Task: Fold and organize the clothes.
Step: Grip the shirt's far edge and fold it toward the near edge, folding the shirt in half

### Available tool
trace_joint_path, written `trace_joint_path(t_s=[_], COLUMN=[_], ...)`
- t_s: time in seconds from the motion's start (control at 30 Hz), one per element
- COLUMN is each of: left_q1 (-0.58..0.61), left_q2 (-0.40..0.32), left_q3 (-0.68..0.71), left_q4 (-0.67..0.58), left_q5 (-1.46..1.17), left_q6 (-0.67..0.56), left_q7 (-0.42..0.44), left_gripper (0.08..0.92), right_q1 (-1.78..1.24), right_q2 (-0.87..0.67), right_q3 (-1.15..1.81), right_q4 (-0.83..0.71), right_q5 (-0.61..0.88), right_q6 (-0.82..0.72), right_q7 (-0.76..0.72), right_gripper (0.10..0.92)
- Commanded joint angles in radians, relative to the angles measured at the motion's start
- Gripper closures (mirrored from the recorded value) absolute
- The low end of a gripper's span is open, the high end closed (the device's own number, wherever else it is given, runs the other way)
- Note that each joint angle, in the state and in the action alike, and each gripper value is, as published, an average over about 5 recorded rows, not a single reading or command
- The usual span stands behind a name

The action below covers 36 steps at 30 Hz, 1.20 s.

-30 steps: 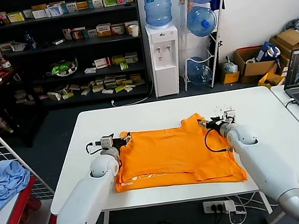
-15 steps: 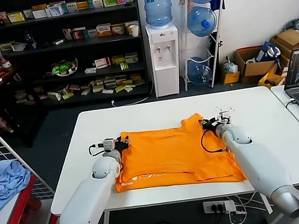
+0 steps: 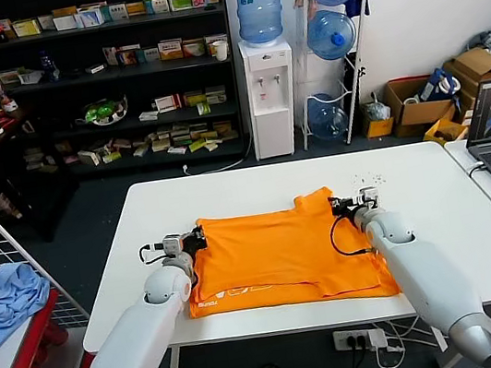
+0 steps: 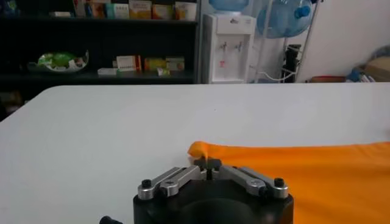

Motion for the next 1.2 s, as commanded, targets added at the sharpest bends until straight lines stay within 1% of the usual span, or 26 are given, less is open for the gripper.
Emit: trace_joint_path(t_s=[0.03,0.17,0.3,0.43,0.67,0.77,0.93,1.07,1.2], left_q1=[0.094,0.162,0.233,0.307,0.429,0.472,0.535,0.569,0.576], left_q2=[0.073,0.125,0.178,0.226,0.279,0.297,0.307,0.307,0.292], left_q3=[-0.024,-0.034,-0.061,-0.084,-0.105,-0.107,-0.109,-0.113,-0.119], left_q4=[-0.174,-0.289,-0.384,-0.469,-0.628,-0.668,-0.69,-0.693,-0.667], left_q5=[-0.013,-0.025,-0.038,-0.048,-0.069,-0.076,-0.073,-0.06,-0.046], left_q6=[-0.031,-0.021,-0.011,-0.009,-0.009,-0.008,-0.004,-0.001,-0.005], left_q7=[-0.008,-0.02,-0.032,-0.043,-0.073,-0.079,-0.088,-0.086,-0.073], left_gripper=[0.907,0.907,0.907,0.907,0.907,0.907,0.907,0.907,0.9], right_q1=[-0.19,-0.319,-0.43,-0.535,-0.744,-0.806,-0.855,-0.865,-0.847], right_q2=[-0.097,-0.165,-0.227,-0.266,-0.297,-0.295,-0.29,-0.287,-0.274], right_q3=[0.014,0.044,0.08,0.134,0.209,0.226,0.242,0.245,0.245], right_q4=[0.366,0.531,0.661,0.763,0.906,0.935,0.949,0.949,0.92], right_q5=[0.011,0.012,0.01,0.009,-0.028,-0.045,-0.064,-0.065,-0.065], right_q6=[-0.011,-0.036,-0.066,-0.087,-0.106,-0.116,-0.128,-0.142,-0.139], right_q7=[0.103,0.144,0.18,0.202,0.221,0.225,0.232,0.232,0.239], right_gripper=[0.901,0.901,0.901,0.901,0.901,0.901,0.901,0.901,0.895])
